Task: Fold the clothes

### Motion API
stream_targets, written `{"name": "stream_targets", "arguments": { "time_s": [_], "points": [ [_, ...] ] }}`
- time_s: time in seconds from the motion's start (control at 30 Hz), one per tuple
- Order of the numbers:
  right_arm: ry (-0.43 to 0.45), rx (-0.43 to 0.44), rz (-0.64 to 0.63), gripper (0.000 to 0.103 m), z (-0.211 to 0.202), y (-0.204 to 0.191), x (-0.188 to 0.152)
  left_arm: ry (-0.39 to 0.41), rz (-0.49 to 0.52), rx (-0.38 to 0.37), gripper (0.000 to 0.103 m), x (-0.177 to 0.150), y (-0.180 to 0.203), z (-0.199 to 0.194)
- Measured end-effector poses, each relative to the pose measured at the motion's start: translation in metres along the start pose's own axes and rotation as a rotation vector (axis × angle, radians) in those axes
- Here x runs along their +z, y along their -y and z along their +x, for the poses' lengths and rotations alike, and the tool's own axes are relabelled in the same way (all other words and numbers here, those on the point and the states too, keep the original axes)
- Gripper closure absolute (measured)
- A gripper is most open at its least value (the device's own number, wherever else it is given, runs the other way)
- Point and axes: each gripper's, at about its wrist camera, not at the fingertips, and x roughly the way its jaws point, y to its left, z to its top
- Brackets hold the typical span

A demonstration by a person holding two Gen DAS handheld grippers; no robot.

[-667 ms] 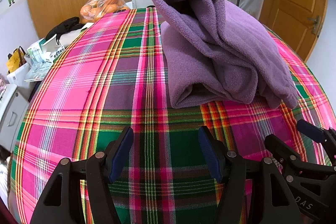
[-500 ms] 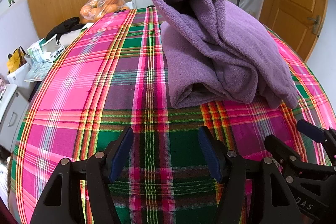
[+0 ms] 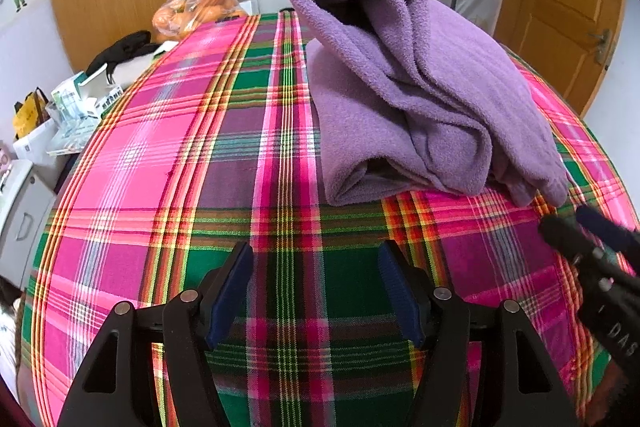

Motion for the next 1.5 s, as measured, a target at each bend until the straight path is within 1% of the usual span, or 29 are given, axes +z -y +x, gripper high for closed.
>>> {"name": "stream_targets", "arguments": {
  "time_s": [0.03, 0.1, 0.13, 0.17, 0.27, 0.33, 0.37, 0.4, 0.43, 0.5, 0.57, 0.7, 0.77, 0.87, 1.03, 1.2, 1.23, 1.37, 1.5],
  "points": [
    [0.017, -0.016, -0.023, 0.044, 0.000, -0.002, 0.003, -0.019, 0.002, -0.007, 0.036, 0.003, -0.001, 0.001],
    [0.006, -0.033, -0.059, 0.044, 0.005, -0.003, 0.009, -0.056, 0.007, -0.021, 0.036, 0.009, -0.003, 0.002],
    [0.002, -0.024, -0.068, 0.044, 0.009, -0.002, 0.011, -0.072, 0.010, -0.028, 0.038, 0.011, -0.004, 0.002],
    [-0.002, -0.016, -0.078, 0.044, 0.013, -0.002, 0.013, -0.056, 0.024, -0.022, 0.040, 0.015, -0.003, -0.001],
    [0.003, -0.003, -0.094, 0.045, 0.016, -0.007, 0.017, 0.080, 0.103, 0.034, 0.040, 0.025, 0.003, -0.025],
    [0.015, 0.005, -0.082, 0.051, 0.014, -0.008, 0.018, 0.168, 0.156, 0.057, 0.040, 0.032, 0.009, -0.041],
    [0.018, 0.019, -0.069, 0.059, 0.013, -0.007, 0.016, 0.205, 0.180, 0.056, 0.040, 0.036, 0.012, -0.048],
    [0.021, 0.033, -0.056, 0.063, 0.011, -0.006, 0.015, 0.242, 0.204, 0.055, 0.040, 0.040, 0.014, -0.054],
    [0.025, 0.040, -0.046, 0.065, 0.009, -0.003, 0.016, 0.264, 0.224, 0.050, 0.040, 0.046, 0.017, -0.057],
    [0.039, 0.059, -0.025, 0.076, 0.004, 0.004, 0.018, 0.309, 0.263, 0.045, 0.040, 0.055, 0.021, -0.061],
    [0.072, 0.061, 0.000, 0.077, -0.005, 0.011, 0.024, 0.340, 0.296, 0.037, 0.040, 0.063, 0.024, -0.062],
    [0.122, 0.061, 0.048, 0.077, -0.019, 0.023, 0.040, 0.365, 0.359, -0.013, 0.040, 0.075, 0.040, -0.058],
    [0.132, 0.088, 0.075, 0.077, -0.023, 0.031, 0.043, 0.375, 0.403, -0.026, 0.040, 0.070, 0.049, -0.062],
    [0.145, 0.096, 0.087, 0.077, -0.027, 0.032, 0.046, 0.380, 0.473, -0.037, 0.040, 0.069, 0.058, -0.056],
    [0.142, 0.108, 0.106, 0.077, -0.026, 0.032, 0.049, 0.391, 0.566, -0.090, 0.040, 0.058, 0.070, -0.057],
    [0.169, 0.124, 0.109, 0.077, -0.035, 0.033, 0.055, 0.422, 0.629, -0.059, 0.040, 0.055, 0.082, -0.050],
    [0.173, 0.128, 0.108, 0.077, -0.036, 0.033, 0.056, 0.414, 0.632, -0.045, 0.040, 0.057, 0.084, -0.047],
    [0.181, 0.135, 0.097, 0.077, -0.043, 0.027, 0.059, 0.405, 0.607, 0.023, 0.040, 0.067, 0.086, -0.036],
    [0.177, 0.140, 0.090, 0.077, -0.042, 0.024, 0.061, 0.398, 0.569, 0.011, 0.040, 0.078, 0.084, -0.031]
  ]
}}
